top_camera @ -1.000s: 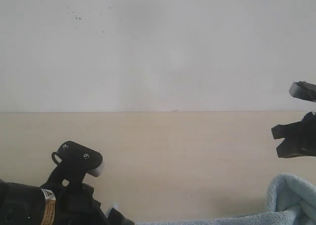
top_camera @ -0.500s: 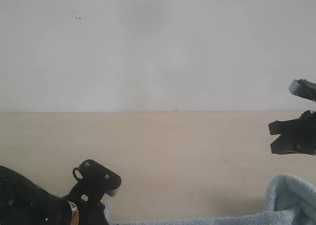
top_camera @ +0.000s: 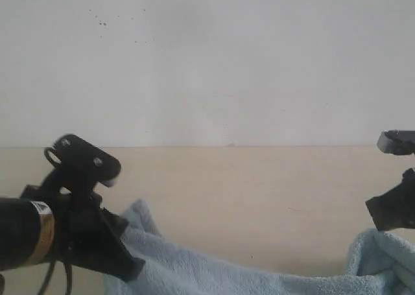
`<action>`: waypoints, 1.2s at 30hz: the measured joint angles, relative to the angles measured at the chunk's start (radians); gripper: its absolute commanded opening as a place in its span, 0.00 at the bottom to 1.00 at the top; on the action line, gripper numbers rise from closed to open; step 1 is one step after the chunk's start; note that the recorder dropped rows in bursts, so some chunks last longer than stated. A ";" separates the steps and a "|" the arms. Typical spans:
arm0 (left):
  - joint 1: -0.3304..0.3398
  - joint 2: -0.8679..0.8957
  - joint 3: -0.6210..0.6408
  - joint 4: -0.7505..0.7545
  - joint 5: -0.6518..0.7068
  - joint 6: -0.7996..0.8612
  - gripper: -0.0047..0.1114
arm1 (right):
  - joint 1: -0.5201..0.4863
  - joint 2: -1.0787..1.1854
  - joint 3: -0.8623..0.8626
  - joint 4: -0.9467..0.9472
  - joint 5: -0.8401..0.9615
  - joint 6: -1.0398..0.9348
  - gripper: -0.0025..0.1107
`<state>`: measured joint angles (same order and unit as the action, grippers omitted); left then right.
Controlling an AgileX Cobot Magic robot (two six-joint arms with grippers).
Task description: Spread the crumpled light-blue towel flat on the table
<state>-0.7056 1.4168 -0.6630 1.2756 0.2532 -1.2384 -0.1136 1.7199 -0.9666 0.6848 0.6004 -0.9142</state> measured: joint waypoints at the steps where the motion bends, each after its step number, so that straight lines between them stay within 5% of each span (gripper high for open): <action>1: 0.000 -0.036 0.000 0.000 0.026 0.010 0.08 | 0.000 0.000 0.018 -0.029 -0.021 0.029 0.10; 11: 0.000 -0.166 0.041 0.008 0.134 0.038 0.08 | -0.110 0.000 0.102 -0.494 -0.087 0.598 0.10; 16: 0.005 -0.166 0.048 0.039 0.212 0.084 0.08 | -0.216 0.000 0.102 -0.502 -0.052 0.730 0.10; 19: 0.025 -0.155 0.048 0.046 0.236 0.091 0.08 | -0.223 0.000 0.102 -0.335 -0.043 0.618 0.10; 27: 0.042 -0.132 0.048 0.060 0.147 0.093 0.08 | -0.090 0.000 0.102 0.280 0.156 -0.058 0.10; 36: 0.042 -0.132 0.048 0.060 0.234 0.093 0.08 | -0.044 -0.001 0.102 0.284 0.234 -0.226 0.10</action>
<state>-0.6634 1.2845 -0.6155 1.3360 0.4872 -1.1457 -0.1580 1.7192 -0.8642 0.9692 0.8345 -1.1403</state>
